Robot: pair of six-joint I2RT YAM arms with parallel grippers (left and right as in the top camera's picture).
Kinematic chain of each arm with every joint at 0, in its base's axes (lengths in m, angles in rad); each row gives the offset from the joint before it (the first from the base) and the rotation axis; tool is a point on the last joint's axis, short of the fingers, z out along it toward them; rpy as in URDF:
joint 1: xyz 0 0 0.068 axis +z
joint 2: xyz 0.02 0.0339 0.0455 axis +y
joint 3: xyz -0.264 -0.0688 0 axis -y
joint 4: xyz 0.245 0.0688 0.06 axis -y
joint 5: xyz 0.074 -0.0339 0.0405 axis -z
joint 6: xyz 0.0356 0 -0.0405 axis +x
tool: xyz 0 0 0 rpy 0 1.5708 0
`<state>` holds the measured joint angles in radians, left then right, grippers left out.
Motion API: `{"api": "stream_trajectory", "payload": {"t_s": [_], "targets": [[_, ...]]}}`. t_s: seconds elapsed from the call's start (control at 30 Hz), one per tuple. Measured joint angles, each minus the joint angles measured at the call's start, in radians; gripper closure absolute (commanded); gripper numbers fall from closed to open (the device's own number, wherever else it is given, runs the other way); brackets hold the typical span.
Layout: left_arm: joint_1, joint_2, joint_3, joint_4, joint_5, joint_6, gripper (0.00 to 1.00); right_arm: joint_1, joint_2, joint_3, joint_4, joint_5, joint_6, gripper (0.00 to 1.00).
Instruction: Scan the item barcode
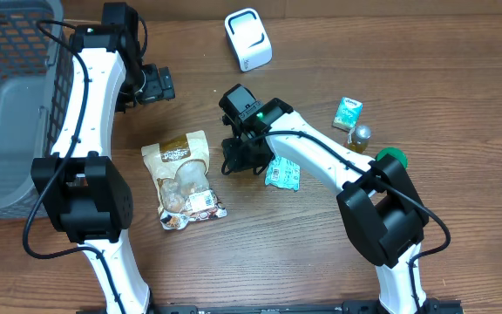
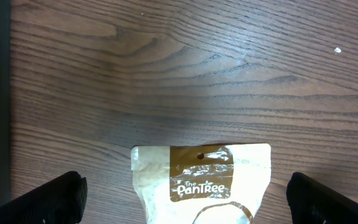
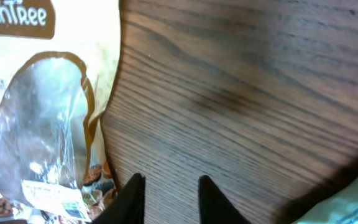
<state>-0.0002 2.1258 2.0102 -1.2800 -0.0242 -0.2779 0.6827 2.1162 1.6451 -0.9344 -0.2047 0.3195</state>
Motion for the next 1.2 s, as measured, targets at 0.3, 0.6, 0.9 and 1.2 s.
{"api": "stream_trajectory", "payload": {"t_s": [0.3, 0.6, 0.9, 1.2], "targets": [[0.000, 0.000, 0.000, 0.000, 0.000, 0.000, 0.00, 0.000, 0.000, 0.000, 0.008, 0.021, -0.003, 0.86], [0.000, 0.000, 0.000, 0.000, 0.000, 0.000, 0.00, 0.000, 0.000, -0.038, 0.068, 0.036, -0.002, 0.88], [0.000, 0.000, 0.000, 0.000, 0.000, 0.000, 0.00, 0.000, -0.005, -0.177, 0.190, 0.154, 0.096, 0.90], [0.000, 0.000, 0.000, 0.000, 0.000, 0.000, 0.00, 0.001, -0.017, -0.199, 0.211, 0.267, 0.162, 0.89]]}}
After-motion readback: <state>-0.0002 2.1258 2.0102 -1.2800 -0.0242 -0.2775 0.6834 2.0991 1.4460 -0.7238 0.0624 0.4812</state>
